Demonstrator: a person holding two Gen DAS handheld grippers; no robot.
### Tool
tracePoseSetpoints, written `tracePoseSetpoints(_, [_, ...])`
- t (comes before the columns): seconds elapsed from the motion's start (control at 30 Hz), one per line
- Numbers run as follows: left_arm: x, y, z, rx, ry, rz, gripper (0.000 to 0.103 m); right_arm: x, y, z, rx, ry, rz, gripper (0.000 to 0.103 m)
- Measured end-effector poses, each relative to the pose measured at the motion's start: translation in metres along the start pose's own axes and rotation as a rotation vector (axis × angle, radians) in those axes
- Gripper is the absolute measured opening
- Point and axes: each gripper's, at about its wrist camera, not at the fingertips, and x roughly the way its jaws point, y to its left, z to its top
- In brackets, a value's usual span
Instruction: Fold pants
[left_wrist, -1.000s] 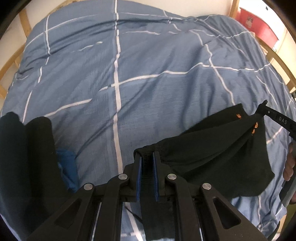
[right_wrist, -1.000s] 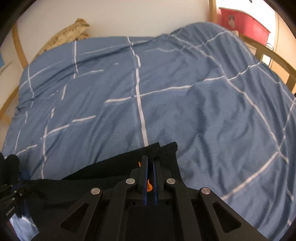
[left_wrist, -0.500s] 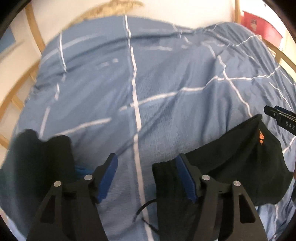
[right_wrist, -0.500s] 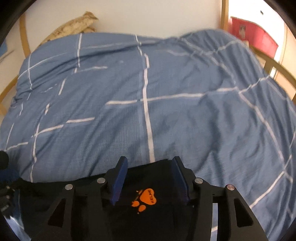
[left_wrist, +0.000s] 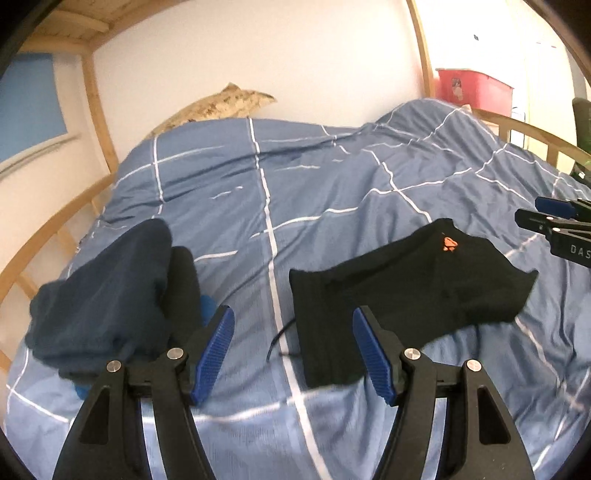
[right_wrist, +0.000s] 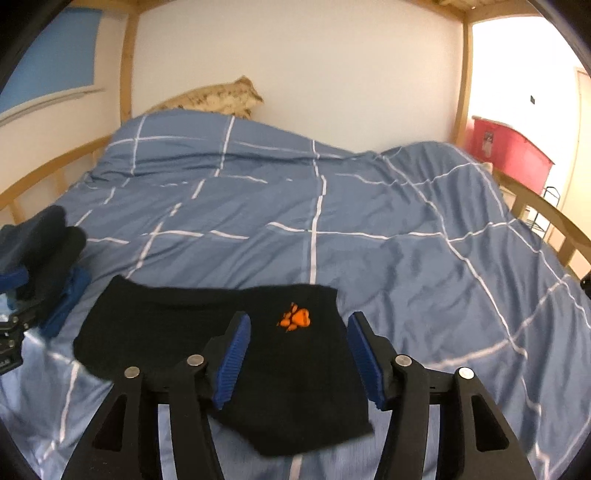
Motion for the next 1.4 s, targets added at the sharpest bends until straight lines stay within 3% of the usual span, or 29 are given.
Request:
tracePoseSetpoints(0.27, [-0.02,0.003,-0.038,0.025,-0.1,-0.007,0.065,-0.025,0.02,-0.047,-0.059,-0.016,-0.088,0.057])
tracePoseSetpoints(0.4, [-0.006,0.001,-0.047,0.042,-0.059,-0.055,0.065,-0.021,0.02,-0.064,-0.012,0.014,-0.045,0.057])
tracePoseSetpoints(0.57, [0.023,-0.003,-0.05,0.052,0.023,-0.114,0.064,0.0,0.016,-0.081,0.06,0.118,0.004,0.056])
tracePoseSetpoints(0.83, [0.068,-0.01,-0.051,0.043,0.154,-0.2,0.061,0.026,0.014,-0.092,0.056,0.204,0.027,0.056])
tracePoseSetpoints(0.97, [0.078,-0.009,-0.048,0.036,0.168,-0.211,0.055,0.034,0.018,-0.094,0.025,0.24,0.052,0.056])
tracePoseSetpoints(1.03, [0.083,-0.007,-0.048,0.033,0.176,-0.226,0.043,0.041,0.017,-0.094,0.016,0.251,0.055,0.054])
tracePoseSetpoints(1.1, [0.088,-0.008,-0.046,0.04,0.187,-0.244,0.041,0.047,0.016,-0.092,0.021,0.269,0.07,0.041])
tracePoseSetpoints(1.13, [0.09,-0.008,-0.045,0.039,0.191,-0.249,0.038,0.049,0.016,-0.09,0.024,0.271,0.078,0.04])
tracePoseSetpoints(1.4, [0.082,0.004,-0.03,-0.011,0.176,-0.248,0.037,0.045,0.019,-0.077,-0.004,0.221,0.077,0.039])
